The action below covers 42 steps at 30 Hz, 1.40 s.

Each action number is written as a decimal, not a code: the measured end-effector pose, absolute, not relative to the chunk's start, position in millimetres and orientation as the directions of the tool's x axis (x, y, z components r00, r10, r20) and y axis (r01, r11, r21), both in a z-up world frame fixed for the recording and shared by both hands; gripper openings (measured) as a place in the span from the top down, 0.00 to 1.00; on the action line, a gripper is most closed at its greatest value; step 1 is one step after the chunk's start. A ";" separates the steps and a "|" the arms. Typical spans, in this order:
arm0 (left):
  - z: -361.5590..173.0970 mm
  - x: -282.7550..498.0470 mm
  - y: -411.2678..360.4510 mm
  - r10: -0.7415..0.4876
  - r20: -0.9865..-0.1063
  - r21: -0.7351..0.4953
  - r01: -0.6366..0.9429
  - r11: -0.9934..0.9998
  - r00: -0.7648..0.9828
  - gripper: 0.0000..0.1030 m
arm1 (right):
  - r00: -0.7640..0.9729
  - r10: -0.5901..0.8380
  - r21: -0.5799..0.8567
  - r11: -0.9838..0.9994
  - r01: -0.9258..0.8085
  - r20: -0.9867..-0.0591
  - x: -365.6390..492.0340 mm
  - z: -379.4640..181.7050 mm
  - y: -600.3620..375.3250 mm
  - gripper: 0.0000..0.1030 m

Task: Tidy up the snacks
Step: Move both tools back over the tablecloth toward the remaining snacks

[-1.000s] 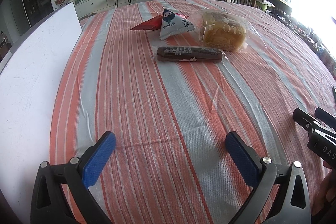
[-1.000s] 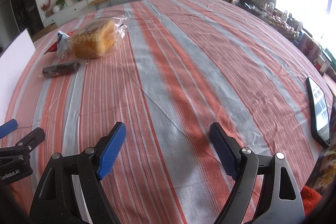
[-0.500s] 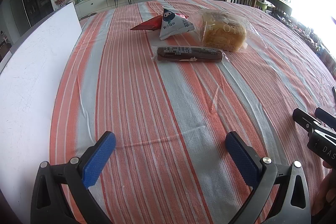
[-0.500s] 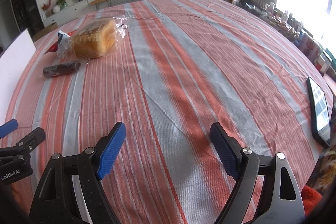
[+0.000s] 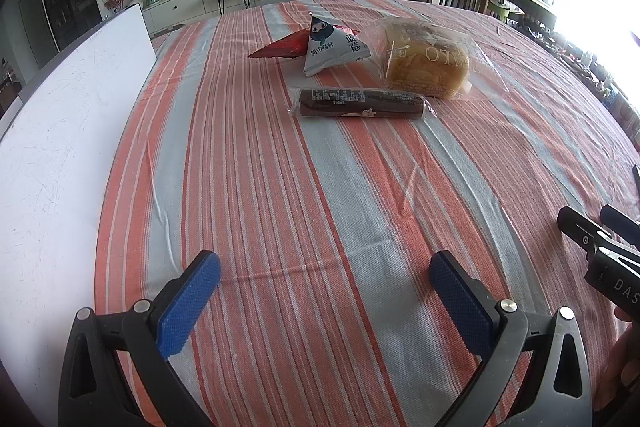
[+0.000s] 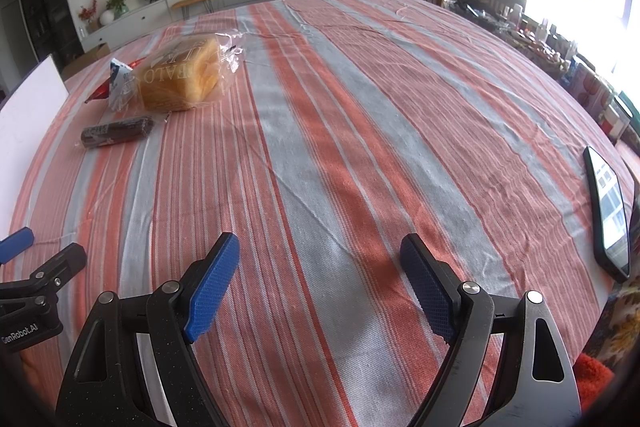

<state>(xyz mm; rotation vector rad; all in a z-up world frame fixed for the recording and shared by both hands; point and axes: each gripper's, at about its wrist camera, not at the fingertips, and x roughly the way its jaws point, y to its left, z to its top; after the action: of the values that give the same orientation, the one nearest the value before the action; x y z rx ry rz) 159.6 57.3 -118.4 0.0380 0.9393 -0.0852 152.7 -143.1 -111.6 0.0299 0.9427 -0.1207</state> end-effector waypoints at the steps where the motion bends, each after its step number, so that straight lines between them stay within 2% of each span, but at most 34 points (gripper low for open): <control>1: -118.4 159.6 57.4 -0.057 -0.807 -0.004 0.090 0.996 0.587 0.00 | 0.582 -0.090 -0.027 0.993 0.117 -0.808 152.7 -111.6 -143.2 0.17; 38: -118.0 159.9 56.9 -0.060 -0.808 -0.008 0.091 0.996 0.587 0.00 | 0.582 -0.090 -0.027 0.993 0.117 -0.808 152.6 -111.5 -143.2 0.17; 42: -116.2 167.5 55.6 -0.065 -0.841 -0.009 0.107 0.994 0.537 0.00 | 0.582 -0.090 -0.026 0.993 0.116 -0.808 153.0 -111.5 -143.1 0.17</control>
<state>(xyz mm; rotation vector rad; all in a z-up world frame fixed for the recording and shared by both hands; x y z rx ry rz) 167.5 55.6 -116.2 0.0453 0.9982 -0.1025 153.0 -143.1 -111.5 0.0304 0.9422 -0.1202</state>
